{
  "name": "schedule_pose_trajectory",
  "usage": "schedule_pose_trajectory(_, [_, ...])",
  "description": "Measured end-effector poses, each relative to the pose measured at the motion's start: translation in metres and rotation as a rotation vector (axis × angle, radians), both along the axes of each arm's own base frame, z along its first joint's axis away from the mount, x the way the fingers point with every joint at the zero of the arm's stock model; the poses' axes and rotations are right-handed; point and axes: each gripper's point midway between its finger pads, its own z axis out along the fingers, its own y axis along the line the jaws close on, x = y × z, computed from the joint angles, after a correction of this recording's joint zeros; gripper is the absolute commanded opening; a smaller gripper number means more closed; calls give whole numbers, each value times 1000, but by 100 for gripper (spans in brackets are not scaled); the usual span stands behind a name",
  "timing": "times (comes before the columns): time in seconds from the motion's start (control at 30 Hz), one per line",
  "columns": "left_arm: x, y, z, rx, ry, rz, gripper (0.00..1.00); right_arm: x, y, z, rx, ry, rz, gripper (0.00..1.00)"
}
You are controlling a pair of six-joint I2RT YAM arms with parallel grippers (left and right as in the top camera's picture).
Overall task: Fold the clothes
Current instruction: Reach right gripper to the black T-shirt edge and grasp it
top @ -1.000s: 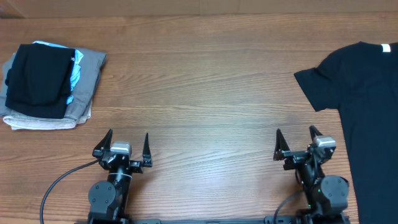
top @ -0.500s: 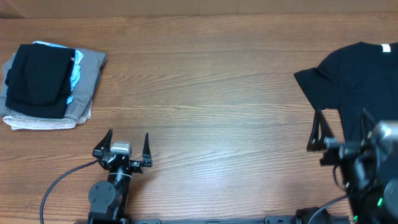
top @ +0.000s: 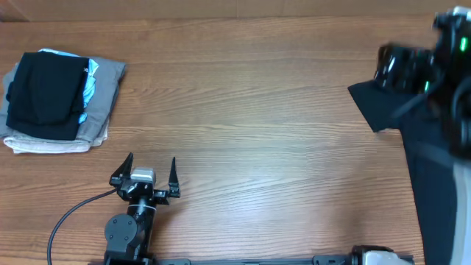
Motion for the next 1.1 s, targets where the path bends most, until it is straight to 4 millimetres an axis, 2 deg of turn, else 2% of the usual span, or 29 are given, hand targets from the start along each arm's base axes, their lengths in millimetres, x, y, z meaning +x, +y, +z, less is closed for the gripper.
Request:
schedule_pose_trajectory(0.07, [0,0,0,0,0,0,100,20,-12,-18,2,58,-19,23])
schedule_pose_trajectory(0.13, [0,0,0,0,0,0,100,30,-20,-40,16,119,-43,4])
schedule_pose_trajectory(0.4, [0,0,0,0,0,0,100,57,-49,-135,93,378,-146,4])
schedule_pose_trajectory(0.63, [0,0,0,0,0,1,100,88,-56,-228,122,551,-164,4])
schedule_pose_trajectory(0.77, [0,0,0,0,0,0,100,95,-57,-266,141,612,-183,4])
schedule_pose_trajectory(0.9, [0,0,0,0,0,1,100,102,-59,-296,158,646,-206,4])
schedule_pose_trajectory(1.1, [0,0,0,0,0,0,100,107,-61,-327,179,681,-255,4])
